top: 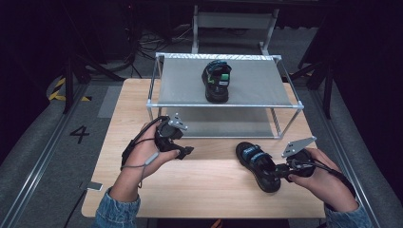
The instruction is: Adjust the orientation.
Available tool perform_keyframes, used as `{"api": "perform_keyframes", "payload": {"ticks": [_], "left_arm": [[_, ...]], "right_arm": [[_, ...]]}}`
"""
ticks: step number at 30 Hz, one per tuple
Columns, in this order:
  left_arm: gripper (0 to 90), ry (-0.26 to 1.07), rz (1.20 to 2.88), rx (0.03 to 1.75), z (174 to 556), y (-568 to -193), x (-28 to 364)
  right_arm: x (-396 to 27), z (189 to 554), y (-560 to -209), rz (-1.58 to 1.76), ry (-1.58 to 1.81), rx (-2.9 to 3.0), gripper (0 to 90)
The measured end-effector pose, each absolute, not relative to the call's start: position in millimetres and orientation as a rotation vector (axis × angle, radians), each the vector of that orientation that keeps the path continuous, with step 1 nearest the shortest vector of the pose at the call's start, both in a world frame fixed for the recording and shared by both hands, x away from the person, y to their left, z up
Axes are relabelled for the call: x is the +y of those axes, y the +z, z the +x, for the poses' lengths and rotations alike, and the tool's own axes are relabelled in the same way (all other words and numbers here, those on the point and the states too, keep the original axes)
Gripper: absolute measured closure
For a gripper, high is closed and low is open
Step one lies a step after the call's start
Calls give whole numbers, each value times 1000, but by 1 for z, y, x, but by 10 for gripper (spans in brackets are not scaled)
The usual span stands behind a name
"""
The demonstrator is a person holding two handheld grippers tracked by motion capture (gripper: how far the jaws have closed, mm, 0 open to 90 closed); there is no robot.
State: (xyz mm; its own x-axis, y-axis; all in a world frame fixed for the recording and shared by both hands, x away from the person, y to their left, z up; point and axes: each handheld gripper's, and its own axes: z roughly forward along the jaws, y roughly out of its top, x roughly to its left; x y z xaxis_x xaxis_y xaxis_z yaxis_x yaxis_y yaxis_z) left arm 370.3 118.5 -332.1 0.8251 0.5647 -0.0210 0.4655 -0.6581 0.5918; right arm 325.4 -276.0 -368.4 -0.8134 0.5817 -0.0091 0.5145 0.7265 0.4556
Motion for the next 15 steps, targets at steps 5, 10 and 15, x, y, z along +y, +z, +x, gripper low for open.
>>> {"api": "perform_keyframes", "payload": {"ticks": [5, 10, 15], "left_arm": [[386, 230, 2418, 787, 373, -335, 121], [386, 219, 2426, 792, 374, -337, 124], [385, 208, 2426, 818, 376, -339, 131]], "right_arm": [[-268, 322, -366, 833, 671, 2769, 800], [-253, 316, -364, 766, 703, 2800, 810], [-241, 312, -367, 722, 714, 2849, 802]]}}
